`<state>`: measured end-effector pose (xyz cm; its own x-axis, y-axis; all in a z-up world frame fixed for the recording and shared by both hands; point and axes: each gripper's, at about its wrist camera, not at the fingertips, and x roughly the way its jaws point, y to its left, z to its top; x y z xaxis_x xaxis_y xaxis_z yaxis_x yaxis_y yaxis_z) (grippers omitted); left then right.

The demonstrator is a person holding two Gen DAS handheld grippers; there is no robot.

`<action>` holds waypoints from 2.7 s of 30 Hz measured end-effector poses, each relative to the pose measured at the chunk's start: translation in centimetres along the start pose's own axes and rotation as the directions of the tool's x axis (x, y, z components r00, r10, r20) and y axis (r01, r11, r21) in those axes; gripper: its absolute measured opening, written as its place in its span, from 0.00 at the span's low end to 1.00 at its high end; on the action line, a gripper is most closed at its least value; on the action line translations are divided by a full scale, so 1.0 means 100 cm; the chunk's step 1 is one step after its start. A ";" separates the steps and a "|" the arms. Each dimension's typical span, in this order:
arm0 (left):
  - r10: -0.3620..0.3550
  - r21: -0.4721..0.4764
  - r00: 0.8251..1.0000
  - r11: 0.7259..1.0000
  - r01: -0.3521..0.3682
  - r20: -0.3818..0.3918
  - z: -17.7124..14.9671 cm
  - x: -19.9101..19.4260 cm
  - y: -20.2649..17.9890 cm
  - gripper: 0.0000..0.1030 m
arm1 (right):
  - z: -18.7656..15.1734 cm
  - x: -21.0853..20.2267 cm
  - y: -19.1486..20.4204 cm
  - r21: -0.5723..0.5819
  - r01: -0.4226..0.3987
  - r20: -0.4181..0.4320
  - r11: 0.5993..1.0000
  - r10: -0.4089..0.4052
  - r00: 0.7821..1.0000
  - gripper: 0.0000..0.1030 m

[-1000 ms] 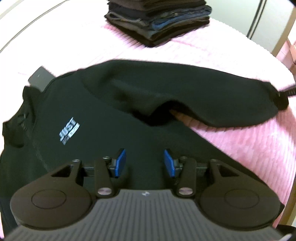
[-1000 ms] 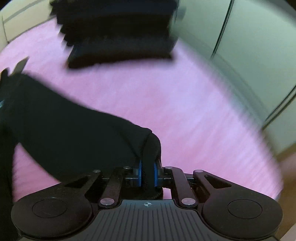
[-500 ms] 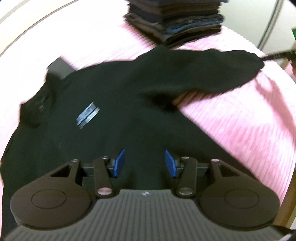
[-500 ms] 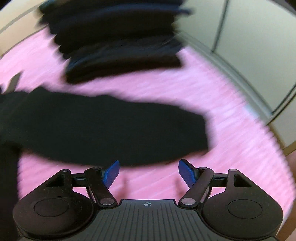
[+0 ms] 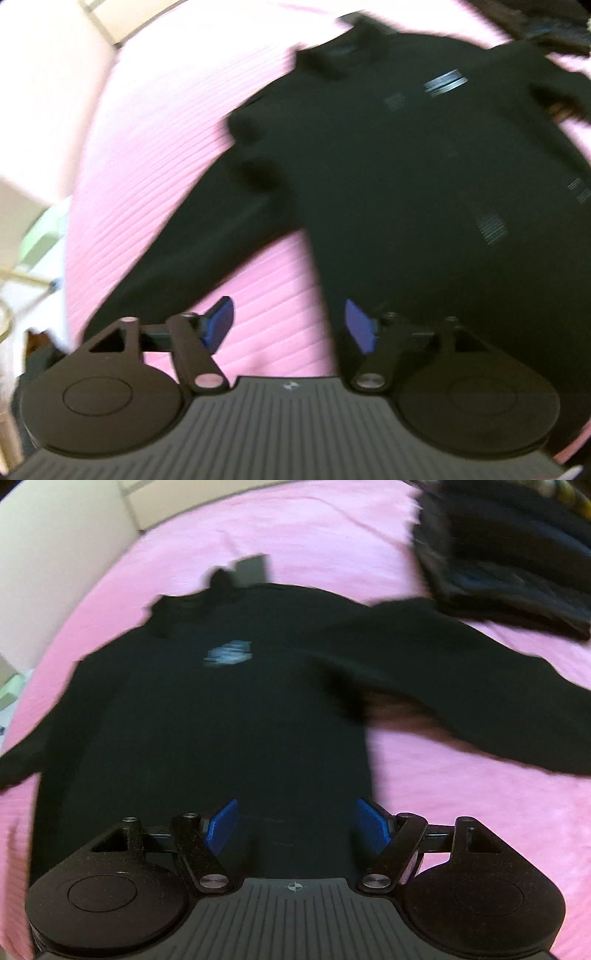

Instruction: Fold clothes

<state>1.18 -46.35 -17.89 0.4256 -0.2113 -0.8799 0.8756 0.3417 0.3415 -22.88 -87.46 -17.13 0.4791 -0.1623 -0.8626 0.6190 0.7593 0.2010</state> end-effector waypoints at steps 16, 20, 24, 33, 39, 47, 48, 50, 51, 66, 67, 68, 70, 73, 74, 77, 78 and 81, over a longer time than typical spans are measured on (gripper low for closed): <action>0.026 0.151 0.999 0.988 -0.030 0.031 -0.130 0.117 0.256 0.61 | -0.060 0.042 0.301 -0.124 -0.126 -0.094 0.984 0.115 0.989 0.88; -0.055 0.223 0.998 0.974 0.048 0.024 -0.132 0.129 0.255 0.19 | -0.060 0.042 0.316 -0.138 -0.122 -0.112 0.983 0.106 0.988 0.88; -0.079 0.228 0.997 0.971 0.073 0.016 -0.133 0.110 0.258 0.03 | -0.059 0.038 0.314 -0.126 -0.095 -0.115 0.987 0.080 0.990 0.88; -0.093 -0.313 0.996 0.945 0.091 0.007 -0.126 0.015 0.372 0.04 | -0.057 0.027 0.303 -0.127 -0.077 -0.107 0.989 0.063 0.992 0.88; 0.157 -0.191 0.975 0.964 -0.185 -0.154 -0.145 0.044 0.359 0.12 | -0.067 0.026 0.300 -0.123 -0.077 -0.126 0.989 0.061 0.990 0.88; 0.055 -0.178 0.985 0.980 -0.085 -0.165 -0.175 0.063 0.334 0.30 | -0.086 0.025 0.297 -0.134 -0.075 -0.162 0.988 0.053 0.985 0.88; 0.047 -0.186 0.985 0.979 -0.078 -0.166 -0.178 0.067 0.335 0.32 | -0.088 0.024 0.298 -0.135 -0.075 -0.167 0.988 0.052 0.985 0.88; 0.040 -0.210 0.987 0.975 -0.073 -0.156 -0.179 0.073 0.339 0.34 | -0.091 0.024 0.298 -0.139 -0.072 -0.174 0.988 0.048 0.984 0.88; 0.038 -0.211 0.990 0.975 -0.067 -0.138 -0.177 0.075 0.339 0.35 | -0.092 0.024 0.299 -0.141 -0.071 -0.176 0.988 0.045 0.983 0.88; 0.012 -0.295 0.998 0.955 -0.029 -0.062 -0.148 0.069 0.306 0.47 | -0.091 -0.020 0.255 -0.028 0.041 -0.146 0.999 -0.045 0.988 0.89; -0.011 -0.325 0.998 0.946 -0.010 -0.062 -0.149 0.062 0.300 0.48 | -0.092 -0.025 0.247 -0.017 0.056 -0.151 0.998 -0.058 0.987 0.89; -0.040 -0.352 0.997 0.936 0.017 -0.059 -0.151 0.055 0.293 0.49 | -0.094 -0.032 0.238 -0.008 0.074 -0.155 0.997 -0.074 0.985 0.89; -0.097 -0.381 0.994 0.922 0.068 -0.056 -0.154 0.038 0.273 0.51 | -0.097 -0.047 0.218 0.013 0.101 -0.155 0.995 -0.097 0.983 0.89; -0.140 -0.373 0.988 0.922 0.107 -0.063 -0.156 0.012 0.235 0.53 | -0.101 -0.073 0.184 0.052 0.128 -0.144 0.990 -0.119 0.982 0.89; -0.151 -0.369 0.986 0.922 0.116 -0.067 -0.156 0.002 0.221 0.53 | -0.102 -0.081 0.174 0.061 0.133 -0.135 0.989 -0.124 0.983 0.89; -0.175 -0.367 0.982 0.920 0.137 -0.074 -0.154 -0.029 0.180 0.57 | -0.102 -0.106 0.140 0.074 0.145 -0.086 0.987 -0.139 0.987 1.00; -0.180 -0.372 0.981 0.917 0.141 -0.074 -0.153 -0.041 0.167 0.60 | -0.101 -0.113 0.129 0.077 0.144 -0.074 0.987 -0.138 0.988 1.00; -0.199 -0.372 0.978 0.914 0.161 -0.066 -0.146 -0.075 0.125 0.68 | -0.096 -0.131 0.094 0.088 0.138 -0.052 0.987 -0.134 0.990 1.00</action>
<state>5.56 -27.14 -11.84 0.2267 -0.2139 -0.9502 0.7838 0.6192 0.0477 -29.28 -72.14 -8.33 0.3587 -0.2296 -0.9048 0.7314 0.6714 0.1196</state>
